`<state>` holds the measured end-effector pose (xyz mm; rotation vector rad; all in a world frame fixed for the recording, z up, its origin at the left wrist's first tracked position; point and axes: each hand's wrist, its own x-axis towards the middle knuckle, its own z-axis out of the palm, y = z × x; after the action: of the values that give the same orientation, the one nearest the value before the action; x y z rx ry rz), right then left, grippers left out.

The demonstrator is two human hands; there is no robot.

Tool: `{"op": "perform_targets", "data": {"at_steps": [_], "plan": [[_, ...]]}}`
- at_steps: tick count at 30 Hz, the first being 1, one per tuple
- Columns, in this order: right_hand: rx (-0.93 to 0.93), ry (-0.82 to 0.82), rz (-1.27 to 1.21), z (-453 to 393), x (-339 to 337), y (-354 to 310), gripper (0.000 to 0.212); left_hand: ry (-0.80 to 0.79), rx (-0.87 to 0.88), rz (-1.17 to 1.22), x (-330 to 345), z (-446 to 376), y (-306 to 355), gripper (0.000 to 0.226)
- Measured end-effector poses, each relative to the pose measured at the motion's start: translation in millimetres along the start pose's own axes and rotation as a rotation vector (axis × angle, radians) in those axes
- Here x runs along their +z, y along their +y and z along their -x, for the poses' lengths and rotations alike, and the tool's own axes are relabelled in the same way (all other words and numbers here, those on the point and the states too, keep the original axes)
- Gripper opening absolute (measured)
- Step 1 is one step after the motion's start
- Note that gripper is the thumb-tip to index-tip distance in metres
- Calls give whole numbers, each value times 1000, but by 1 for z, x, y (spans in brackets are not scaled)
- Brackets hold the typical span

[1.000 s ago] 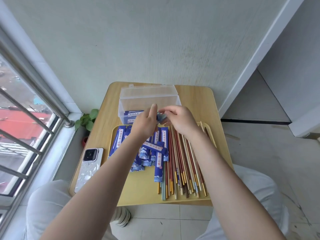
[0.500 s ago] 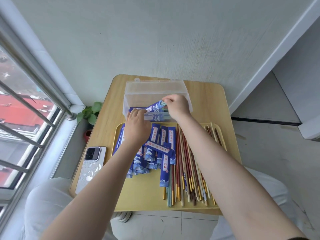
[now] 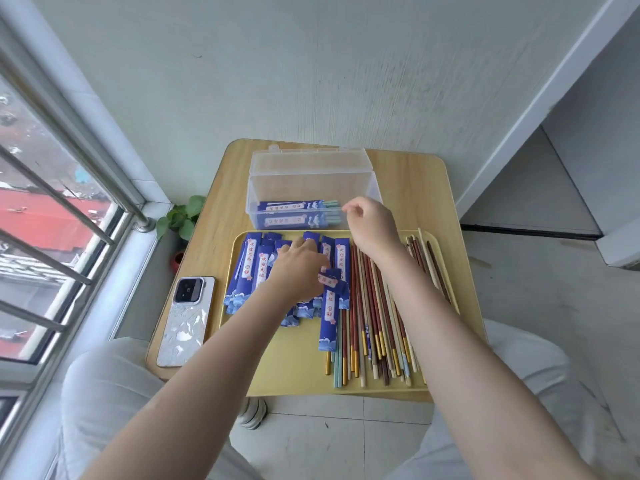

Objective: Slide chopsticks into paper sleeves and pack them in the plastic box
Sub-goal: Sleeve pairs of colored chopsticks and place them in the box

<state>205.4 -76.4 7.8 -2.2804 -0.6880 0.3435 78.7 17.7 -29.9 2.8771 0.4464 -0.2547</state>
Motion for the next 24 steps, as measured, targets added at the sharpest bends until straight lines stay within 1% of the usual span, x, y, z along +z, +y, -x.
{"op": "perform_targets", "data": {"at_steps": [3,6,8,9,10,11,12,14,15,16,17,19,21,22,23,24], "plan": [[56,-29,-54,26,5,18,27,6,-5,-83,7,0,1,44],[102,-16,-109,45,8,35,25,19,-1,-120,6,0,0,41],[129,11,-199,55,6,42,24,79,-25,-31,-1,2,1,35],[139,27,-255,59,5,43,24,159,-42,72,-9,4,0,29],[148,33,-309,63,4,43,24,246,-60,221,-17,6,1,21],[159,14,-364,67,3,42,24,314,-86,430,-26,10,2,20],[174,-32,-440,70,2,39,22,345,-133,691,-34,14,5,22],[218,-192,-699,78,0,31,19,307,-210,1286,-47,23,11,19],[239,-285,-847,82,-1,26,17,270,-214,1529,-46,24,12,22],[247,-360,-957,87,-1,23,17,240,-200,1694,-43,26,12,25],[245,-403,-1019,91,-2,21,16,219,-193,1795,-39,29,10,27],[260,-372,-1021,96,0,21,14,187,-196,1886,-30,36,9,27],[311,-249,-914,98,0,25,13,195,-250,1898,-18,41,11,26],[320,-179,-827,99,-1,28,12,222,-332,1842,-15,43,14,29],[310,-116,-732,100,-3,32,12,275,-441,1706,-13,46,18,38],[286,-71,-647,99,-5,36,12,358,-530,1478,-10,48,21,49]]}}
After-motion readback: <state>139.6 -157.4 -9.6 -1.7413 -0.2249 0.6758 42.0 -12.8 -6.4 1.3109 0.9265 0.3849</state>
